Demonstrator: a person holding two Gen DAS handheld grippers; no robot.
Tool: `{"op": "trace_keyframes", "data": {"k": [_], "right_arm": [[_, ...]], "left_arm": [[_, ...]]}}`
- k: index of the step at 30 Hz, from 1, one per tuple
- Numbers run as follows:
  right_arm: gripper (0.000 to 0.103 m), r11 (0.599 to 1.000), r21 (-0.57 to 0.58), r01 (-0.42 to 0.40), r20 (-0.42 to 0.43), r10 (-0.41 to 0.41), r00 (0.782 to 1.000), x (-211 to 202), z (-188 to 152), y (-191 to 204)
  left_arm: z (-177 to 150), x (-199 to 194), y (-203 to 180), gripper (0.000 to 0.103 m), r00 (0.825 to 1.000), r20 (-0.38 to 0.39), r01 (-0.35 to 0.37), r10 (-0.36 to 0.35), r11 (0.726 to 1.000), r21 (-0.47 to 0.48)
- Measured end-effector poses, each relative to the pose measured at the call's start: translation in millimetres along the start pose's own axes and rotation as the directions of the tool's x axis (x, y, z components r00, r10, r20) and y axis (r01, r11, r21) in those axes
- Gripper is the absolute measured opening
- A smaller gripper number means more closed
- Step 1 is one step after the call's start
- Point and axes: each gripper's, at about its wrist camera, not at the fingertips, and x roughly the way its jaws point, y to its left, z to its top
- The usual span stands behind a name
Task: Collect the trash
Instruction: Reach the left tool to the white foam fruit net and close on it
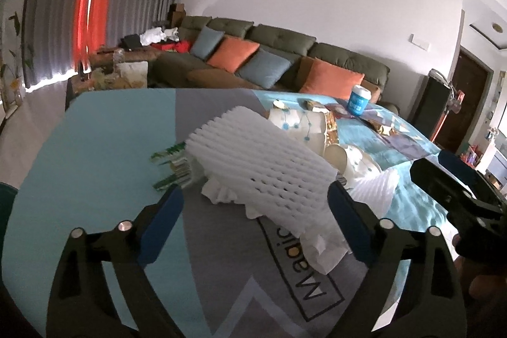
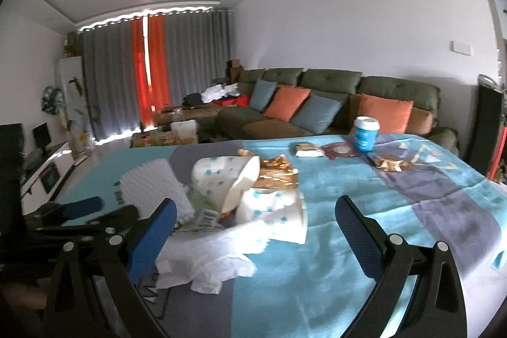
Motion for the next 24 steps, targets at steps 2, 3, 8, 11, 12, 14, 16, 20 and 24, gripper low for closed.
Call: {"op": "trace_keyframes", "data": {"k": [2, 3, 8, 11, 12, 14, 16, 20, 24], "right_arm": [[0.096, 1.000, 0.002, -0.027, -0.016, 0.027, 1.000, 4.2, -0.3, 2.0], [0.096, 0.999, 0.008, -0.041, -0.031, 0.041, 0.999, 8.0, -0.3, 2.2], [0.093, 0.995, 0.062, -0.076, -0.096, 0.082, 0.992, 23.9, -2.7, -2.5], [0.074, 0.991, 0.088, -0.098, -0.138, 0.110, 0.984, 32.6, -5.9, -2.4], [0.071, 0.990, 0.098, -0.106, -0.151, 0.120, 0.981, 35.1, -7.3, -2.2], [0.062, 0.983, 0.131, -0.127, -0.179, 0.150, 0.972, 40.8, -10.2, -3.9], [0.052, 0.980, 0.148, -0.135, -0.194, 0.163, 0.967, 45.1, -12.6, -4.7], [0.032, 0.979, 0.149, -0.136, -0.200, 0.164, 0.966, 46.7, -12.2, -4.3], [0.026, 0.979, 0.150, -0.136, -0.200, 0.165, 0.966, 46.2, -12.2, -4.8]], "left_arm": [[-0.2, 6.5, 3.3, 0.085, 1.000, -0.022, 0.019, -0.019, 1.000, -0.024], [-0.5, 8.7, 3.6, 0.082, 0.999, -0.031, 0.026, -0.027, 0.999, -0.034], [-0.8, 21.9, 7.5, 0.076, 0.996, -0.058, 0.066, -0.070, 0.995, -0.073], [0.4, 31.2, 10.4, 0.074, 0.992, -0.076, 0.095, -0.103, 0.989, -0.110], [0.3, 32.8, 10.4, 0.072, 0.991, -0.077, 0.096, -0.105, 0.989, -0.113], [0.4, 35.3, 12.1, 0.071, 0.990, -0.079, 0.105, -0.115, 0.987, -0.121], [1.4, 37.8, 14.8, 0.067, 0.989, -0.078, 0.112, -0.123, 0.985, -0.132], [4.6, 37.7, 16.1, 0.059, 0.990, -0.066, 0.117, -0.127, 0.982, -0.146], [7.5, 35.5, 13.3, 0.044, 0.991, -0.054, 0.113, -0.122, 0.983, -0.144]]}}
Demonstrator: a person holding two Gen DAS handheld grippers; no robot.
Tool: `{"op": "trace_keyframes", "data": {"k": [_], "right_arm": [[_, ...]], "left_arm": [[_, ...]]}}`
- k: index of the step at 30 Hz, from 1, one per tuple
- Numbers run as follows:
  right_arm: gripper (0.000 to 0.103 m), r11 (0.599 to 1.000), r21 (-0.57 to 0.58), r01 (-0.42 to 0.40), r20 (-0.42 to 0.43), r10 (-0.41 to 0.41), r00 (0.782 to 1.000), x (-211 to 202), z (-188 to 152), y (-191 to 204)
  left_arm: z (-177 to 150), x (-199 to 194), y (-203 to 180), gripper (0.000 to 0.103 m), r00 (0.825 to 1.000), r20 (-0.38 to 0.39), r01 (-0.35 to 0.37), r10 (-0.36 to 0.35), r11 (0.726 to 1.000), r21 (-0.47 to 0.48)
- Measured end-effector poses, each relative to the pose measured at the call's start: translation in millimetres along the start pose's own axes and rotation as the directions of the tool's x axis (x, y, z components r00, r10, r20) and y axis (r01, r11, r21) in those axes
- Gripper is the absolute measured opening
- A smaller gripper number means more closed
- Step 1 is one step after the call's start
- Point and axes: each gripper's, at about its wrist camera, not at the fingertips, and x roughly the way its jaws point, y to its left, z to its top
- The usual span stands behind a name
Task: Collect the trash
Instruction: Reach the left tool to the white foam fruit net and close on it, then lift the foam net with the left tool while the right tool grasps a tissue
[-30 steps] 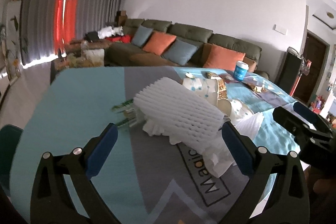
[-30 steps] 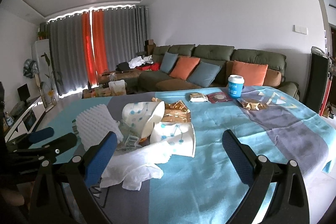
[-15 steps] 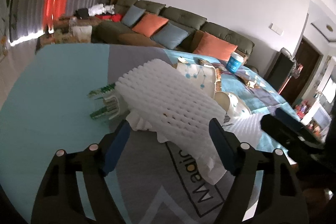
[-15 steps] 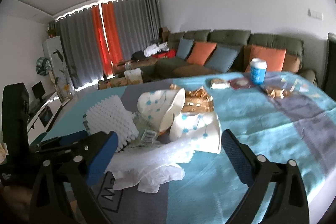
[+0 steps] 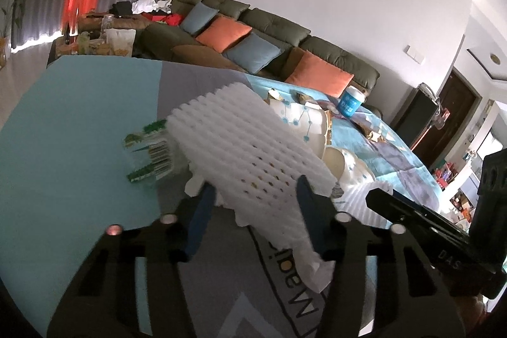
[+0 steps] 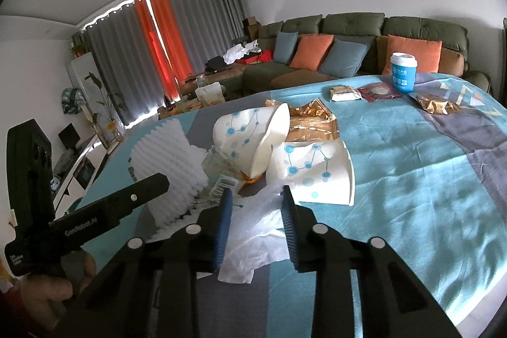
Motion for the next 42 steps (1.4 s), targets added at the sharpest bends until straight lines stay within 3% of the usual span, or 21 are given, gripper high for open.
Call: {"op": "trace_keyframes", "data": {"k": [1, 7, 13, 24, 32, 42], "right_arm": [[0.020, 1.000, 0.000, -0.001, 0.004, 0.001, 1.000, -0.8, 0.3, 0.4], [0.015, 1.000, 0.004, -0.014, 0.023, 0.014, 1.000, -7.7, 3.2, 0.1], [0.013, 1.000, 0.006, -0.014, 0.076, 0.013, 0.997, -24.8, 8.3, 2.5], [0.012, 0.999, -0.008, 0.035, 0.184, -0.033, 0.982, -62.0, 21.0, 2.7], [0.012, 0.996, -0.023, 0.083, 0.298, -0.072, 0.952, -101.4, 36.4, 3.3], [0.012, 0.986, -0.162, -0.045, 0.300, 0.092, 0.949, -83.6, 44.8, 56.1]], "left_arm": [[0.5, -1.8, -0.4, 0.040, 1.000, 0.008, -0.005, 0.005, 1.000, 0.000], [2.7, -14.9, -0.3, 0.022, 0.999, 0.042, -0.008, 0.008, 1.000, 0.011], [5.2, -36.2, -4.3, 0.015, 0.995, 0.097, 0.005, -0.009, 0.999, 0.037], [14.4, -97.6, -16.3, 0.014, 0.975, 0.219, 0.005, -0.024, 0.996, 0.086], [17.4, -143.5, -14.9, 0.014, 0.954, 0.298, -0.032, 0.002, 0.995, 0.097], [12.0, -203.3, 8.2, 0.014, 0.917, 0.380, -0.159, 0.117, 0.984, 0.079]]}}
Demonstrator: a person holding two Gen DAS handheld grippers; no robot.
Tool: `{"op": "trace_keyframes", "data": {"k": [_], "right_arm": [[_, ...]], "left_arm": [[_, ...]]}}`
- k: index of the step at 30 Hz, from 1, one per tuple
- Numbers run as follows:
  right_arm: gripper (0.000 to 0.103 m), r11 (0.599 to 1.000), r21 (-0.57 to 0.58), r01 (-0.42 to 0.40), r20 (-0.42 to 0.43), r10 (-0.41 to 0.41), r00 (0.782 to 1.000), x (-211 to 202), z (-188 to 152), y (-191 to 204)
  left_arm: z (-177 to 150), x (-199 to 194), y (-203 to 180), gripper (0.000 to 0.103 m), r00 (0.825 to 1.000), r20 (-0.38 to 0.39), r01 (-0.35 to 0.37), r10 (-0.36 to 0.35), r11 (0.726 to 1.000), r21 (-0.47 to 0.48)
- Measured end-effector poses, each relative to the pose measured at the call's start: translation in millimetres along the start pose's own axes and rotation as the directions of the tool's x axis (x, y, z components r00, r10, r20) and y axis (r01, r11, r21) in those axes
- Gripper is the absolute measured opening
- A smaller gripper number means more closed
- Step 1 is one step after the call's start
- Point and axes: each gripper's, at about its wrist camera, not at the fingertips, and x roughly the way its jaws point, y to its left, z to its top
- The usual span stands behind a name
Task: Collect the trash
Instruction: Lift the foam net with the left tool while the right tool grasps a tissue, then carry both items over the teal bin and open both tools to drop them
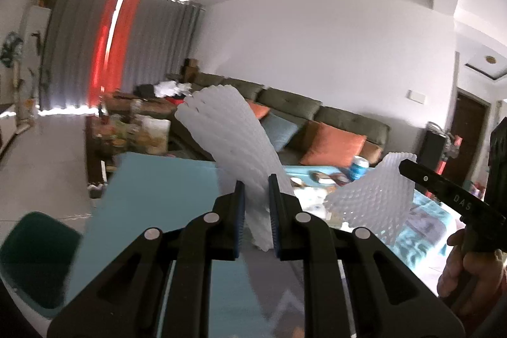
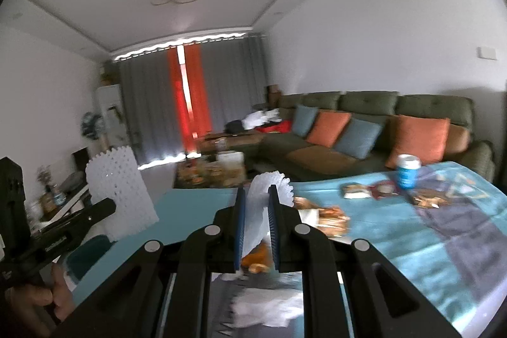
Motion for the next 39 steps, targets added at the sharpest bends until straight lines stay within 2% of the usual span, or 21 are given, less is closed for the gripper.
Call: {"op": "trace_keyframes", "data": {"k": [7, 15, 21, 26, 27, 28, 30, 31, 34, 39], "right_arm": [[0.012, 0.987, -0.074, -0.145, -0.022, 0.143, 0.989, 31.5, 5.2, 50.5], [0.012, 0.940, -0.130, -0.316, -0.075, 0.309, 0.948, 68.6, 8.9, 115.0], [0.012, 0.878, -0.168, -0.449, -0.151, 0.427, 0.891, 104.1, 9.5, 171.0], [0.012, 0.829, -0.183, -0.528, -0.240, 0.483, 0.842, 129.3, 7.8, 214.4], [0.012, 0.816, -0.181, -0.549, -0.270, 0.496, 0.826, 137.1, 6.0, 226.0], [0.012, 0.807, -0.183, -0.561, -0.283, 0.503, 0.817, 138.5, 5.9, 232.1], [0.012, 0.785, -0.199, -0.586, -0.340, 0.506, 0.793, 150.0, 0.5, 255.1], [0.012, 0.778, -0.196, -0.597, -0.353, 0.512, 0.783, 149.1, -1.1, 262.7], [0.012, 0.758, -0.204, -0.620, -0.428, 0.500, 0.753, 170.8, -9.9, 286.1], [0.012, 0.748, -0.205, -0.631, -0.529, 0.458, 0.715, 199.4, -32.4, 320.1]], "left_arm": [[7.0, -38.0, 39.9, 0.014, 0.989, 0.033, -0.142, 0.142, 0.990, -0.015], [15.3, -84.9, 93.9, 0.014, 0.947, 0.046, -0.317, 0.319, 0.947, -0.049], [15.7, -116.0, 133.5, 0.014, 0.901, 0.024, -0.431, 0.434, 0.900, -0.067], [17.2, -136.6, 175.3, 0.014, 0.857, -0.015, -0.515, 0.515, 0.853, -0.083], [16.9, -138.9, 184.3, 0.014, 0.844, -0.027, -0.535, 0.535, 0.841, -0.079], [6.9, -145.5, 183.6, 0.014, 0.839, -0.037, -0.544, 0.543, 0.835, -0.078], [-3.8, -156.8, 198.8, 0.015, 0.829, -0.059, -0.559, 0.556, 0.824, -0.090], [-5.9, -158.8, 210.2, 0.015, 0.818, -0.082, -0.575, 0.569, 0.812, -0.098], [-11.4, -159.8, 232.2, 0.015, 0.806, -0.121, -0.592, 0.580, 0.796, -0.127], [-34.2, -132.3, 262.1, 0.015, 0.782, -0.217, -0.619, 0.585, 0.769, -0.157]]}}
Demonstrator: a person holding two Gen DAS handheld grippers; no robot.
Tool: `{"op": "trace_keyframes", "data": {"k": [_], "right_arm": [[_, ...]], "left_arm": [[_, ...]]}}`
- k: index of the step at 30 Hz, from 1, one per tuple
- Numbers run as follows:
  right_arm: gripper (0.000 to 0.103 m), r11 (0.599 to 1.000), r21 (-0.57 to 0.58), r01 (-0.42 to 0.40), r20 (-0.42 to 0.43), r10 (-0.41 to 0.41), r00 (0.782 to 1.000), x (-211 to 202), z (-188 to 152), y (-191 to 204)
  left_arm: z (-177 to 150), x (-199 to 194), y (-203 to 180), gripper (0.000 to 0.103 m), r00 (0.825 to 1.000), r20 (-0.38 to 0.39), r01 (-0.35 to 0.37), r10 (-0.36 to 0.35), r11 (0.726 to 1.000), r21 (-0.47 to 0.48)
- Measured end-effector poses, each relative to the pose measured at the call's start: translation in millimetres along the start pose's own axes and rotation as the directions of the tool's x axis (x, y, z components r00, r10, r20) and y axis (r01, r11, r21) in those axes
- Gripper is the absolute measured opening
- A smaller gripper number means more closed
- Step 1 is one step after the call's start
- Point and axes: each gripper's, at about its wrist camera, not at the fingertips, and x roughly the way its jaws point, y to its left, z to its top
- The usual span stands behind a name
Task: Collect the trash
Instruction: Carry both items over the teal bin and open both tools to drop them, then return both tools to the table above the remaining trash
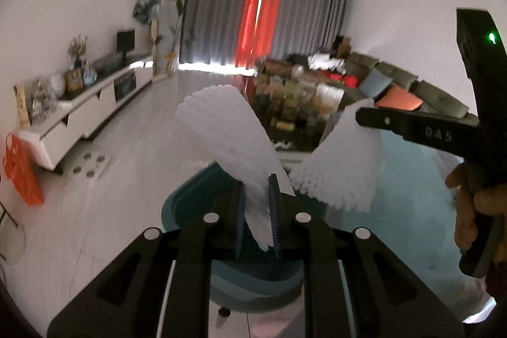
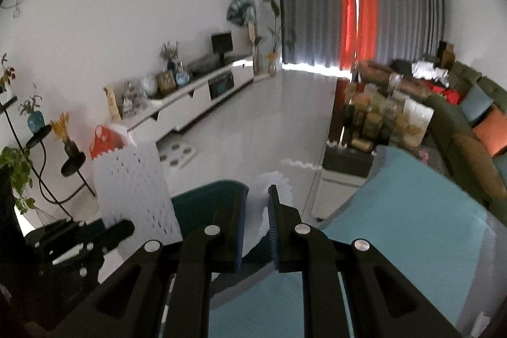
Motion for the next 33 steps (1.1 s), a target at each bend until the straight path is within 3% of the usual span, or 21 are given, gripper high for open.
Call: {"op": "trace_keyframes", "data": {"k": [8, 17, 24, 25, 26, 33], "right_arm": [[0.013, 0.999, -0.037, -0.019, -0.167, 0.013, 0.986, 66.4, 1.5, 22.1], [0.018, 0.997, -0.079, -0.019, -0.298, -0.006, 0.955, 112.5, -2.9, 31.0], [0.024, 0.997, -0.074, -0.008, -0.290, -0.014, 0.957, 112.8, 1.4, 26.8], [0.026, 0.997, -0.073, -0.009, -0.290, -0.012, 0.957, 113.6, 2.1, 26.1], [0.034, 0.997, -0.072, -0.010, -0.288, -0.011, 0.957, 113.4, 2.3, 26.0], [0.048, 0.999, -0.047, -0.013, -0.247, 0.001, 0.969, 104.2, 7.7, 18.8]], "left_arm": [[-28.4, 67.4, 4.2, 0.015, 0.993, -0.115, -0.015, 0.013, 1.000, -0.021], [-54.5, 130.5, -1.6, 0.017, 0.964, -0.260, -0.044, 0.050, 0.999, 0.027], [-51.8, 141.9, 0.4, 0.037, 0.961, -0.267, -0.062, 0.073, 0.997, 0.049], [-52.4, 137.9, -3.0, 0.047, 0.961, -0.265, -0.062, 0.073, 0.997, 0.050], [-51.1, 139.1, -3.8, 0.050, 0.962, -0.261, -0.064, 0.075, 0.997, 0.053], [-36.8, 112.9, -7.3, 0.063, 0.972, -0.217, -0.082, 0.089, 0.996, 0.041]]}}
